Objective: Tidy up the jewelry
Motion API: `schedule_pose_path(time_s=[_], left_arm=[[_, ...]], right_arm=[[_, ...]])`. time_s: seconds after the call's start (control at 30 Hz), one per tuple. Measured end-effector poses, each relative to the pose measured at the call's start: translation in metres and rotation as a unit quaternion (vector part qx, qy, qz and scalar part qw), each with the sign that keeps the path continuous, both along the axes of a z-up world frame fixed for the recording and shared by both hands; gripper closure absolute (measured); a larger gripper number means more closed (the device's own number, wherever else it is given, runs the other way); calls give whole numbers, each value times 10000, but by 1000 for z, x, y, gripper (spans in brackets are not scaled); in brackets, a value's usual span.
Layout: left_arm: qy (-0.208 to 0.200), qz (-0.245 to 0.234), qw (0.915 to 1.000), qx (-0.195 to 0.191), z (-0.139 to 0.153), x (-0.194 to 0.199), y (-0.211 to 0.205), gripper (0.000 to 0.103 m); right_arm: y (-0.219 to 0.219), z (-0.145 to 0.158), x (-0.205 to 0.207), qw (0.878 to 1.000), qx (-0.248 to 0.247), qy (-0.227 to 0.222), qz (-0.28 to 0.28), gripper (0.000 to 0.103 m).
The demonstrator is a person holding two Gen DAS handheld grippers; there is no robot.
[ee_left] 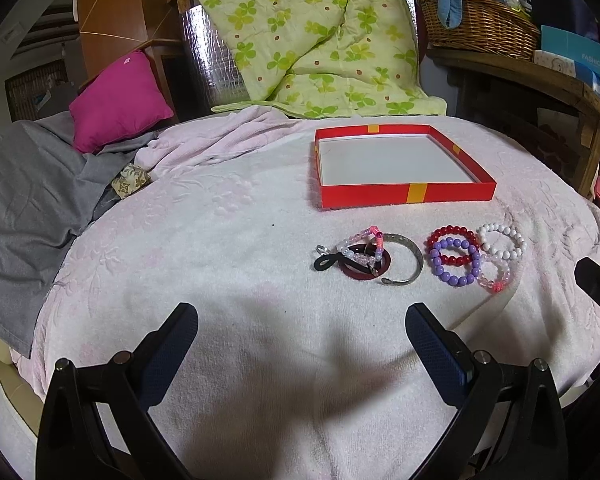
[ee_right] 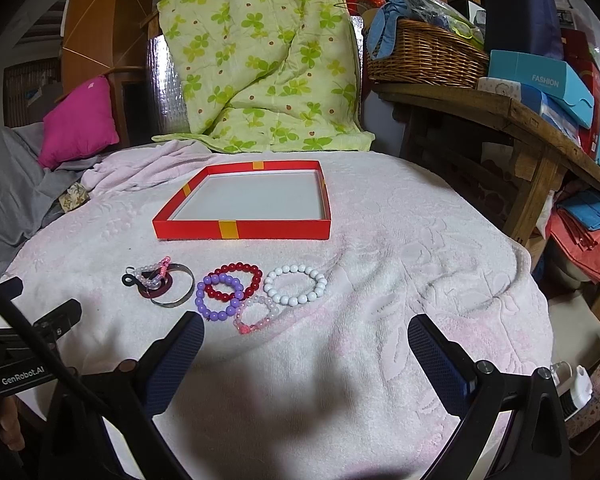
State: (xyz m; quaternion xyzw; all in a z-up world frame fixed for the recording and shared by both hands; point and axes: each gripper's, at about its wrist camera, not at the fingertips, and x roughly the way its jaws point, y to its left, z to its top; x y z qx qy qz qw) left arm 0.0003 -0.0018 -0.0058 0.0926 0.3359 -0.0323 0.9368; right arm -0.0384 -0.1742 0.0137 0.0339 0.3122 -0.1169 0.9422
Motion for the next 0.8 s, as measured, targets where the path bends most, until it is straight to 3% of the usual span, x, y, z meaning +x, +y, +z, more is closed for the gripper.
schedule_pose_path(time_s=[0.2, 0.33, 0.43, 0.57, 0.63, 0.7, 0.8], left_arm=[[-149, -1, 9993, 339, -1, 1, 0, 0], [-125, 6, 9993, 355, -1, 2, 1, 0], [-1, 12, 9998, 208, -1, 3, 3, 0], [44, 42, 9998, 186, -1, 6, 6, 0], [39, 70, 9998, 196, 0, 6, 7, 0], [-3, 72, 9998, 169, -1, 6, 7, 0], [110, -28, 9998, 184, 0, 11, 4, 0]], right_arm=[[1, 0, 1, 9999, 14, 103, 0, 0], [-2, 1, 0, 9999, 146, 3, 28, 0], [-13, 10, -7, 9988, 341, -293, -181, 0], [-29, 29, -29, 9886, 287, -1141, -940, 0], [-46, 34, -31, 9809, 872, -1357, -1083, 0], [-58, 36, -14, 9856, 1063, -1019, -830, 0], [-64, 28, 36, 9962, 762, 105, -403, 0]])
